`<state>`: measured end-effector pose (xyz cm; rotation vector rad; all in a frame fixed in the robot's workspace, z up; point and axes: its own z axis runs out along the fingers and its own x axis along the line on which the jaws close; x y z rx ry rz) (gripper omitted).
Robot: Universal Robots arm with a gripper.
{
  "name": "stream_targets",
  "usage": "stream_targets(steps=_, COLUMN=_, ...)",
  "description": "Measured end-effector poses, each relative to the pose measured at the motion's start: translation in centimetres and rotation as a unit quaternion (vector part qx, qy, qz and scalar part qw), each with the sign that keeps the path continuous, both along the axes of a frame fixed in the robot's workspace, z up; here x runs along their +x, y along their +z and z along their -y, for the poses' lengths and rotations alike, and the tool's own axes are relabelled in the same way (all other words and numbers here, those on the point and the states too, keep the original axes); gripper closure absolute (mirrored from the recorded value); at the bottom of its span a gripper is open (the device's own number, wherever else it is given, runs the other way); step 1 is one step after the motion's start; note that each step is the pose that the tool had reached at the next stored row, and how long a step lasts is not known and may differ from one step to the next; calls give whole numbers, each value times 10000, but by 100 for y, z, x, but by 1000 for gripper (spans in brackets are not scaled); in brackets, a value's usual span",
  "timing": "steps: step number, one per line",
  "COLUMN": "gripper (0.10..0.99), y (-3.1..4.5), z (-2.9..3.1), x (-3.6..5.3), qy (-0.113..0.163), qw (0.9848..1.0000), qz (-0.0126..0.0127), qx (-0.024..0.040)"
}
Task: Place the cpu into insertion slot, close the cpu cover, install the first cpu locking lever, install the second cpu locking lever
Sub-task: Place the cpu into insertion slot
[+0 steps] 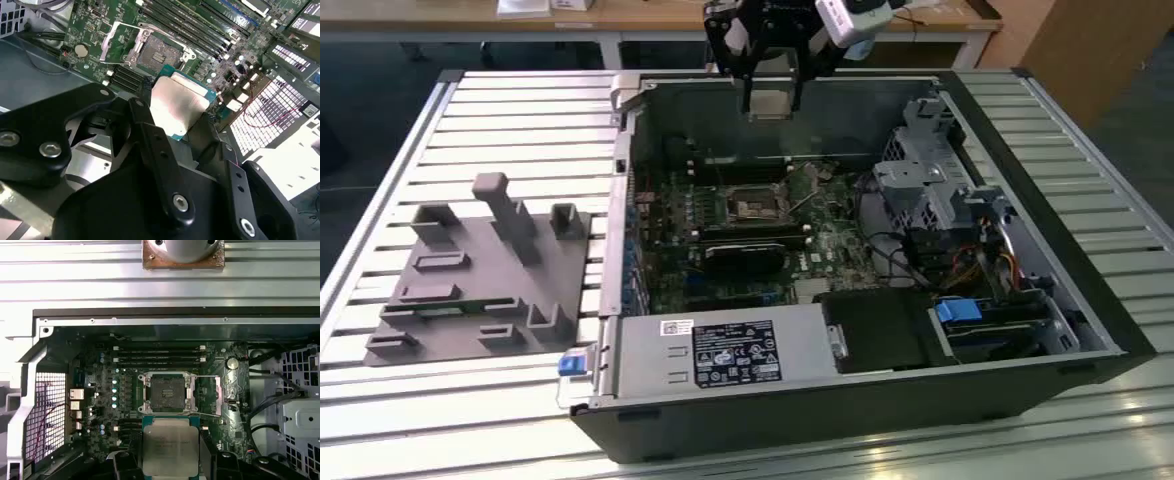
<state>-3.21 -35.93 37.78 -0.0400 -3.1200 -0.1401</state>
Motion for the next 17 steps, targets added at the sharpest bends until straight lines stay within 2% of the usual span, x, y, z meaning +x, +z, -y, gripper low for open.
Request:
stream_targets(steps=9, gripper=549, y=0, z=0, x=0, qy=-5, qw=10000, qz=0, qx=0)
stream_targets(steps=17, gripper=549, y=0, z=0, x=0, qy=-118, qw=9999, qz=0, qx=-1)
